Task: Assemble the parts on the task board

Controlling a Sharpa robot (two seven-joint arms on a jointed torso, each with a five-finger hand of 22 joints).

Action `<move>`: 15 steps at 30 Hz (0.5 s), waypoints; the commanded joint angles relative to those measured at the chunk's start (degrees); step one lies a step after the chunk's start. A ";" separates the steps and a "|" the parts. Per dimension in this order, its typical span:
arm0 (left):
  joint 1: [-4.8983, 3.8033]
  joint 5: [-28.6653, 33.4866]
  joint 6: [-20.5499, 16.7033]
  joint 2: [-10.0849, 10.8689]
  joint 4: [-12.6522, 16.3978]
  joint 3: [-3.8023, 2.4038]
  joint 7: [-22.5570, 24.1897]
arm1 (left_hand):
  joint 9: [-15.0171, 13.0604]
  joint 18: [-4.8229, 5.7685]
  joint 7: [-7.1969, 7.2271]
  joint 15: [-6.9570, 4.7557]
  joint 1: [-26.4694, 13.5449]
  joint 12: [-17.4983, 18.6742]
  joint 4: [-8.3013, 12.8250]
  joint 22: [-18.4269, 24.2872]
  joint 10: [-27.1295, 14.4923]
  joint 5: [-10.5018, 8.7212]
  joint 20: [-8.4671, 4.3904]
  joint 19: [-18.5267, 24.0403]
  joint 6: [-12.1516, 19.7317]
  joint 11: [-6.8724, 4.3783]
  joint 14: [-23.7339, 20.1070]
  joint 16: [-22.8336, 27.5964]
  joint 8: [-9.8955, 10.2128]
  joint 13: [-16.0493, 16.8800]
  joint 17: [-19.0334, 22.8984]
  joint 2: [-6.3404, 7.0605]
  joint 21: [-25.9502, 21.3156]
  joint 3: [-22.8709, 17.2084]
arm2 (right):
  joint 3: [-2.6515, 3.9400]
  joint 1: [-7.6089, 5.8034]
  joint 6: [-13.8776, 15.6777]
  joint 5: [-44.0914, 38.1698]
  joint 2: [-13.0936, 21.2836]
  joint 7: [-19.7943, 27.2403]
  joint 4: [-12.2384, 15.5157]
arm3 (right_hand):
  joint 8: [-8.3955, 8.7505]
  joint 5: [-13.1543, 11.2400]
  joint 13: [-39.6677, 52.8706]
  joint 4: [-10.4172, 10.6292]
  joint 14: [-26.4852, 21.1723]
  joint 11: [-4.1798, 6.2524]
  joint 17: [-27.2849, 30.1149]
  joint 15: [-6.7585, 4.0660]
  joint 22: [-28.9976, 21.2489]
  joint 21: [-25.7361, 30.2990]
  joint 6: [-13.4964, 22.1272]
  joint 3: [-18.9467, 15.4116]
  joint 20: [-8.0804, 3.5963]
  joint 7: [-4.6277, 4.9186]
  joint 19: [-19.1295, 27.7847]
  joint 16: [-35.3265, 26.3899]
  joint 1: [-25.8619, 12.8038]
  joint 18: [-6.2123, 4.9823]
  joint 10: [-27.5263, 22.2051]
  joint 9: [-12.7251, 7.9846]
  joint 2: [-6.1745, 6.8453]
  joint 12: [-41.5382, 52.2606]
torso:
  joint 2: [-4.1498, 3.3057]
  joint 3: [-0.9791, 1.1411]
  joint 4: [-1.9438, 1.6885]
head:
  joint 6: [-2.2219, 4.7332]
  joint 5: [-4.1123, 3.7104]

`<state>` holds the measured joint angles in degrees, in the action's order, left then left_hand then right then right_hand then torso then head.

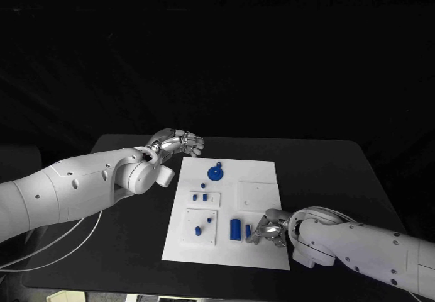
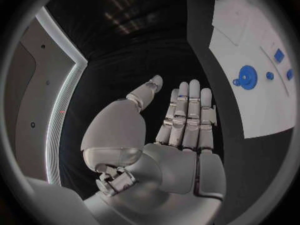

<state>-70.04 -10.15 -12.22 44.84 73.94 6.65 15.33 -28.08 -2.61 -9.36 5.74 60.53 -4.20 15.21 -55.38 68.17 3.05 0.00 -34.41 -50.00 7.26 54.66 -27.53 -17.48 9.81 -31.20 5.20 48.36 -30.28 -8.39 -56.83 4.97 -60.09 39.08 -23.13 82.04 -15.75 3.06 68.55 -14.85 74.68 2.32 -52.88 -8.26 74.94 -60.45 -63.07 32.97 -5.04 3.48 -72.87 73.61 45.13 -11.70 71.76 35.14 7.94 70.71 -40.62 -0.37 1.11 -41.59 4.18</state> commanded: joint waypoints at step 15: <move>-0.04 0.24 0.81 -0.01 0.16 -0.03 0.28 | 0.06 -0.80 -0.07 0.02 -0.28 0.01 -0.20 -0.10 -0.20 -0.16 0.05 -0.03 0.44 -0.08 0.55 0.33 -0.30 -0.10 -0.15 0.10 -0.23 -0.09 | -0.02 0.06 -0.65 -1.48 -0.14 0.56 -0.13 | 0.15 -0.26 -0.02 -0.96 0.18 0.19 -0.03 -0.25 0.62 0.10 0.25 1.72 0.23 0.36 -0.12 -0.34 3.55 -3.30 0.51 0.22 -3.43 -0.19 | -0.02 0.00 -0.02 | -0.15 0.05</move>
<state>-70.04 -10.15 -12.17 44.87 73.94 6.65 15.29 -28.09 -2.61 -9.36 5.74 60.53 -4.20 15.22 -55.43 68.17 3.05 0.00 -34.41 -50.00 7.26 54.66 -27.53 -17.48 9.76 -31.26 5.20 48.36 -30.28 -8.39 -56.83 4.80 -60.91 38.99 -23.10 81.88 -15.75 3.06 68.54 -16.12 74.69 2.48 -52.87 -8.26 74.93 -60.45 -62.82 34.73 -5.03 3.56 -72.87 73.61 48.82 -11.70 71.88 35.31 4.90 70.71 -40.62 -0.37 1.09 -41.73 4.22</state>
